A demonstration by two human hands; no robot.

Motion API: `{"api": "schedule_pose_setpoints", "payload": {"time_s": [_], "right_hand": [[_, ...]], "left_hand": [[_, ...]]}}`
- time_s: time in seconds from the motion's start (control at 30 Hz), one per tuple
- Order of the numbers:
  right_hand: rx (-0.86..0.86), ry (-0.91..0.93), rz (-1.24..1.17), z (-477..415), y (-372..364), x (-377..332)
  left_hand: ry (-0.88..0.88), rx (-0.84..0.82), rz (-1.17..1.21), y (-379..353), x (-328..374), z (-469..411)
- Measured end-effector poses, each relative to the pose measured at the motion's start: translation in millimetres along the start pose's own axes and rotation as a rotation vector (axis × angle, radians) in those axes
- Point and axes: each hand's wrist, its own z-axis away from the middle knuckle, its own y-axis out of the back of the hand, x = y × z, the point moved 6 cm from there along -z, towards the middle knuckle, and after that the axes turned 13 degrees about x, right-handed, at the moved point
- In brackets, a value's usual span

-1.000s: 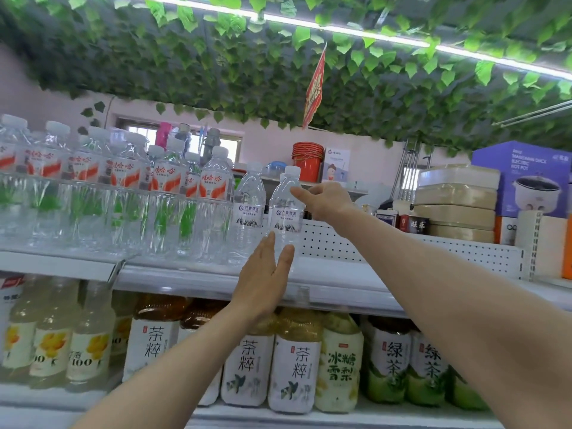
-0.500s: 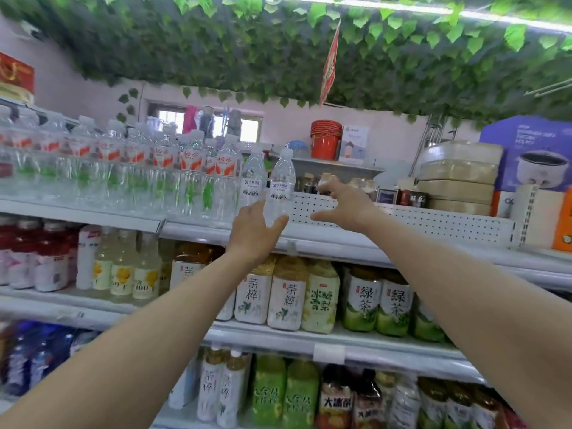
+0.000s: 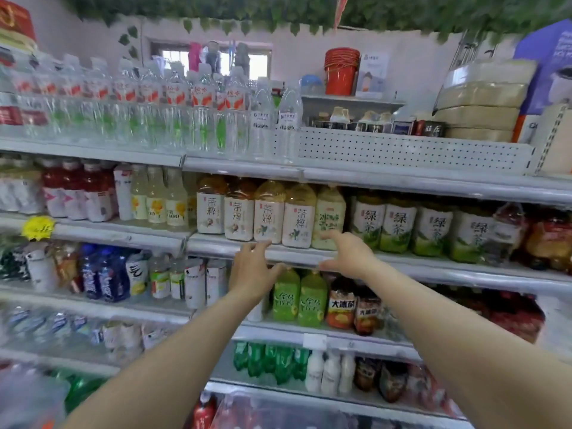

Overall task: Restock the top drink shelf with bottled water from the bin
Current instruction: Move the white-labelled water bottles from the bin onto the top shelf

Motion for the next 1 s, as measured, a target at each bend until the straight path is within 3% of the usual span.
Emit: {"api": "schedule_pose_setpoints", "payload": {"time_s": [0.2,0.5,0.67,0.87,1.0], "right_hand": [[-0.216,-0.041,0.009,45,-112,24],[-0.576,-0.282,-0.136,108,-307,47],[-0.732,-0.497,-0.19,144,-413,49],[-0.824,-0.833,-0.352,180,-518,43],[-0.882,-0.985,-0.432,188,-567,43]], "left_hand": [[0.139,-0.12,-0.024,-50,-95,56],[0.476,-0.344,-0.114,-112,-289,142],[0.814,-0.425,-0.099,-142,-386,202],[0.968,-0.479,-0.016,-197,-421,248],[1.041,-0.419,0.028,-215,-422,272]]}}
